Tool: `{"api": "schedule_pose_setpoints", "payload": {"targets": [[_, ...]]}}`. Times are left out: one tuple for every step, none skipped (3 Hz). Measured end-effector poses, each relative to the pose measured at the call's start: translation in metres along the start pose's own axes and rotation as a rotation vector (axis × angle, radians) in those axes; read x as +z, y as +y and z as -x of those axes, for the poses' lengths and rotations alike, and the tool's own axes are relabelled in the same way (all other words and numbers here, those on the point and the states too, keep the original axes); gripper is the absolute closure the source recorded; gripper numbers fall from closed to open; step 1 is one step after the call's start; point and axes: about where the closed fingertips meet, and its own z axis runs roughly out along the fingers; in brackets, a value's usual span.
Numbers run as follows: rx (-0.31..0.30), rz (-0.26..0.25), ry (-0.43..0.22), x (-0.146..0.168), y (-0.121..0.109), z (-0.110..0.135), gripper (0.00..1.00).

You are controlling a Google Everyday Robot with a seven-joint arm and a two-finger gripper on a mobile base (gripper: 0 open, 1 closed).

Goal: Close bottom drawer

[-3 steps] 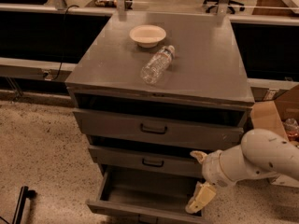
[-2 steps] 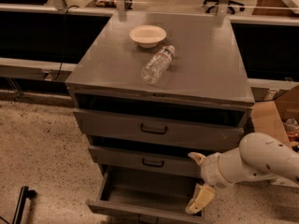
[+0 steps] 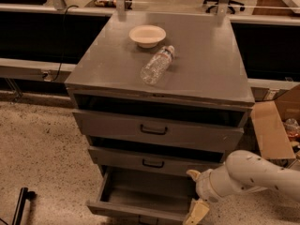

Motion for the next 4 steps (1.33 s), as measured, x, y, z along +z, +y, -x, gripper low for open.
{"api": "schedule_pose_setpoints", "payload": {"targets": [[0.029,-0.043,-0.062,0.066,-0.005,-0.031,0.00],[0.075,-0.070,-0.106,0.094,-0.002,-0.052,0.00],[0.075,-0.067,-0.105,0.095,-0.002,-0.051,0.00],[0.086,-0.047,-0.140,0.118,-0.005,-0.064,0.00]]}}
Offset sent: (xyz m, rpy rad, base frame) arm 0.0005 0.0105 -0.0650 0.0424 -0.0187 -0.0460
